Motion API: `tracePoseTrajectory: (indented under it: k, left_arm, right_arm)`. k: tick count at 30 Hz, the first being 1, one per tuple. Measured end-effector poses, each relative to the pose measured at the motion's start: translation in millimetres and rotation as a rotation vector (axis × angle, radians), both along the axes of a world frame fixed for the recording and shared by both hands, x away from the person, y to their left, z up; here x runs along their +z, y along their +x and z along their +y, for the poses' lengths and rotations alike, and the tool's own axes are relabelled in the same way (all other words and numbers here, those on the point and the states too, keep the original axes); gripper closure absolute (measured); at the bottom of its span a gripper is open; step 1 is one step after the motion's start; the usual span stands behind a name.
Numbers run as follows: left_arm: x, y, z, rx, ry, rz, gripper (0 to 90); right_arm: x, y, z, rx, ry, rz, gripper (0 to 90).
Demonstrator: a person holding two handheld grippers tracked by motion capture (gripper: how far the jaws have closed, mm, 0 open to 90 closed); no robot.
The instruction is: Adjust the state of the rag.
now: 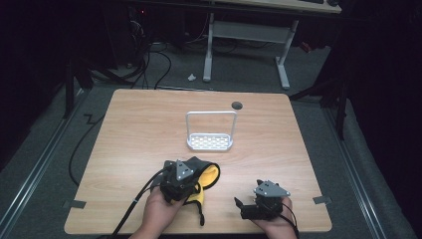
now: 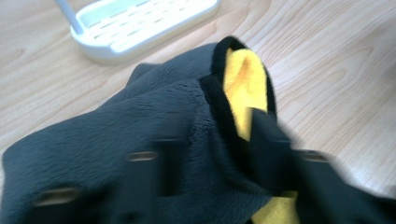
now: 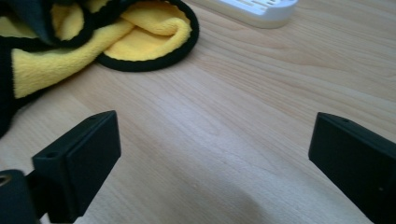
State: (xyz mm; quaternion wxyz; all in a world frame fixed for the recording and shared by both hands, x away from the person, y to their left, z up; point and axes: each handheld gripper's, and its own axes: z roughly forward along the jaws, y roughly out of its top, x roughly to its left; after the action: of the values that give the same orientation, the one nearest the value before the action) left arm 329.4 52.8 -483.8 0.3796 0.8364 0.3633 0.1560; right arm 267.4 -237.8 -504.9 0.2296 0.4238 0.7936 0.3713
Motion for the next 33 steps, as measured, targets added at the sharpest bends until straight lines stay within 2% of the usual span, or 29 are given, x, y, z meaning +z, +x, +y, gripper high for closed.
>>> tracePoseTrajectory:
  k: [2,4,7,9,11,15,16,18,20,21,23,26,28,31,32,33]
  left_arm:
    - [12.3,2.1,11.4,0.001,-0.028,-0.015,81.6]
    - [28.1,7.8,31.3,0.028,-0.065,-0.033,82.4]
    - [45.7,22.3,73.5,0.111,-0.114,-0.048,81.9]
    - [49.4,31.8,104.5,0.173,-0.131,-0.042,81.2]
    - [46.6,36.7,124.8,0.212,-0.133,-0.032,79.9]
    - [27.0,43.1,163.8,0.301,-0.131,-0.001,76.1]
    - [27.0,43.1,163.8,0.301,-0.131,-0.001,75.5]
    - [7.8,42.1,188.1,0.366,-0.127,0.031,72.5]
    - [2.9,35.5,202.2,0.409,-0.149,0.019,67.0]
    - [2.9,30.2,208.2,0.426,-0.181,0.006,64.2]
    - [5.2,16.5,211.8,0.431,-0.225,-0.016,62.1]
    - [9.4,-8.5,194.9,0.358,-0.227,-0.053,58.9]
    - [11.1,-18.5,181.4,0.311,-0.221,-0.057,55.5]
    - [7.9,-30.9,161.2,0.231,-0.270,-0.043,51.7]
    - [7.9,-30.9,161.2,0.231,-0.270,-0.043,50.3]
    - [5.7,-33.4,154.0,0.204,-0.282,-0.036,49.4]
  right_arm:
    - [-0.9,0.1,0.2,0.007,0.000,0.008,5.2]
    - [-1.3,0.1,1.0,0.013,-0.008,0.009,6.1]
    - [-0.4,-0.5,3.2,0.022,-0.009,0.004,8.9]
    - [0.1,-0.4,4.9,0.029,-0.014,-0.007,10.6]
    - [0.4,-0.1,6.1,0.036,-0.016,-0.004,11.1]
    - [-0.6,0.2,9.0,0.047,-0.025,-0.002,12.8]
    - [-0.6,0.2,9.0,0.047,-0.025,-0.002,12.8]
    - [-2.0,0.3,11.8,0.064,-0.027,-0.003,15.1]
    - [-2.3,0.0,14.5,0.069,-0.018,-0.001,16.1]
    - [-2.3,-0.1,15.7,0.070,-0.021,-0.002,16.7]
    - [-2.1,-0.2,19.5,0.079,-0.025,-0.014,18.6]
    - [-0.2,0.5,26.7,0.100,0.001,-0.024,22.3]
    - [0.7,1.2,33.6,0.116,0.018,-0.020,25.1]
    - [2.0,2.0,46.4,0.144,0.032,-0.032,33.1]
    - [2.0,2.0,46.4,0.144,0.032,-0.032,33.1]
    - [3.2,5.6,58.7,0.177,0.035,-0.013,40.9]
